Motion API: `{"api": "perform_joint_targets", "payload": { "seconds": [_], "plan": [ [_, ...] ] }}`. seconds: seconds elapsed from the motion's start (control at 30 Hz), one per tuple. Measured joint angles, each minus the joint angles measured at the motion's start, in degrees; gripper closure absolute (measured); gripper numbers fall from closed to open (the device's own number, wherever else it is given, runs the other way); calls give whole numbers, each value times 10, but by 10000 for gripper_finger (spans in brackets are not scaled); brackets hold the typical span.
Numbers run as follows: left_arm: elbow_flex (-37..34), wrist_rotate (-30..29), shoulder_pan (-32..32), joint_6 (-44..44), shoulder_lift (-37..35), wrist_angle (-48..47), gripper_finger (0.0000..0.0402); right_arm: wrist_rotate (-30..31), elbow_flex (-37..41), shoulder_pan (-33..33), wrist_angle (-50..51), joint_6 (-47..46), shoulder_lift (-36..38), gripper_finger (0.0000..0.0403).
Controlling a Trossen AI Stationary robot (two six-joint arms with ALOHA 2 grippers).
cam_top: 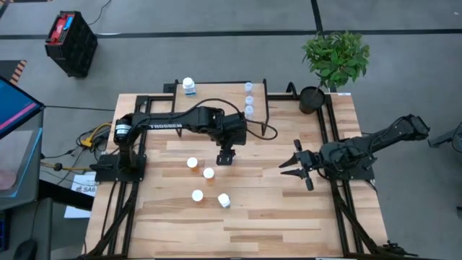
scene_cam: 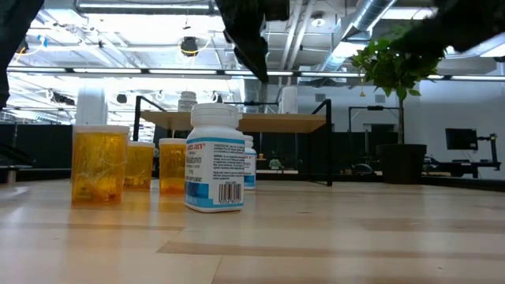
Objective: Pick and place medicine bottles onto shelf by color
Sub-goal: Put the top white pill bottle on the shelf aligned with the other white pill bottle
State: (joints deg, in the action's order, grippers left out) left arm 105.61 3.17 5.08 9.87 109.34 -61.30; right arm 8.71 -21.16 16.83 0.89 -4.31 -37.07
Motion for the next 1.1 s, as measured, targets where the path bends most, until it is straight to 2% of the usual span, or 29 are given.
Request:
{"api": "perform_joint_targets", "payload": {
  "seconds": [0.13, 0.37, 0.77, 0.9, 1.1],
  "plan": [
    [-37, -36, 0, -17, -2, 1, 187, 1, 39, -15, -30, -21, 9, 276],
    [-121, -40, 0, -35, 0, 63, 187, 1, 50, -20, -51, -27, 8, 276],
    [-130, -55, 0, -50, 0, 81, 184, 1, 51, -18, -61, -28, 8, 276],
    [-130, -67, 1, -55, 0, 81, 164, 1, 51, -18, -61, -28, 8, 276],
    [-130, -84, 1, -61, 5, 51, 107, 1, 51, -18, -61, -28, 8, 276]
  ]
}}
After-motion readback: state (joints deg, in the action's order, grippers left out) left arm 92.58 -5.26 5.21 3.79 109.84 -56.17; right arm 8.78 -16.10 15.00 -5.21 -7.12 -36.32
